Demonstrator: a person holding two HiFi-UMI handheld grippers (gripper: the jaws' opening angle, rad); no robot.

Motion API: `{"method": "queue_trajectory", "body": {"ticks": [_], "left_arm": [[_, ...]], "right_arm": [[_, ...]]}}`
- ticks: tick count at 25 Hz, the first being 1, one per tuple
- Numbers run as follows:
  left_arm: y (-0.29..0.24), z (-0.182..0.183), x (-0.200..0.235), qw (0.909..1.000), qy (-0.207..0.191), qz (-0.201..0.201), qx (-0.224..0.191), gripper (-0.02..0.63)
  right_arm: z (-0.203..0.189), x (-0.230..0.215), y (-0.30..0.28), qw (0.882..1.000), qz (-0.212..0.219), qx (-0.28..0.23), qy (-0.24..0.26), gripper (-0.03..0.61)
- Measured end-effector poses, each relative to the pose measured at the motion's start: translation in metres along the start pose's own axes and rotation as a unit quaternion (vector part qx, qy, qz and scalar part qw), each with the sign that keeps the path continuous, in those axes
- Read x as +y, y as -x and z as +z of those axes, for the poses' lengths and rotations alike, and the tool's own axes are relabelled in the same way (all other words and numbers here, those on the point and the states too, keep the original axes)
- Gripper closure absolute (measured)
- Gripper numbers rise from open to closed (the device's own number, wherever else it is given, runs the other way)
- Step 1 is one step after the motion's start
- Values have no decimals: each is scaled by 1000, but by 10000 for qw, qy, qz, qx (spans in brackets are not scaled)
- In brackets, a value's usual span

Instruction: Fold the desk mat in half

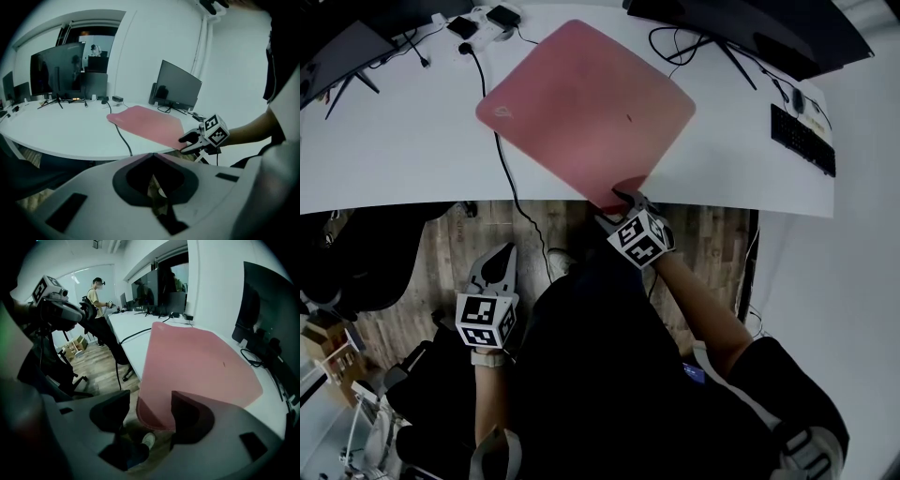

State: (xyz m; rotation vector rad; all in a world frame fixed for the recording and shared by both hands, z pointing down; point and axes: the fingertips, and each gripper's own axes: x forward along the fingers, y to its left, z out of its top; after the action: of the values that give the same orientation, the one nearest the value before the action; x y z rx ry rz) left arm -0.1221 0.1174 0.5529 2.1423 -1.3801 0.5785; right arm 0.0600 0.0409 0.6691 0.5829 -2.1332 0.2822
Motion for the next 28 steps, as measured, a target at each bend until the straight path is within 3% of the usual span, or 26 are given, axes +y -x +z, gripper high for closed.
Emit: {"method": "queue_trajectory", "body": {"ticks": [4, 8, 17, 19, 22, 28], "left_arm": [[4, -6, 6, 10000, 31, 38, 18, 606], [7, -9, 12, 9999, 95, 61, -1, 607], [14, -4, 20, 9994, 319, 50, -151, 607], [16, -1, 22, 9993, 304, 37, -216, 607], [16, 1, 26, 9991, 297, -13, -292, 606], [20, 6, 29, 9986, 298, -66, -432, 607]], "right_arm": [[-4, -1, -4, 9982, -331, 144, 470, 314], [-5, -5, -5, 9965, -509, 282, 597, 314], [-6, -5, -2, 9972, -290, 487, 478, 362], [-3, -2, 0, 9979, -122, 498, 383, 394], [2, 7, 2, 9980, -2, 508, 378, 524], [15, -3, 16, 9974, -456, 399, 400, 549]]}}
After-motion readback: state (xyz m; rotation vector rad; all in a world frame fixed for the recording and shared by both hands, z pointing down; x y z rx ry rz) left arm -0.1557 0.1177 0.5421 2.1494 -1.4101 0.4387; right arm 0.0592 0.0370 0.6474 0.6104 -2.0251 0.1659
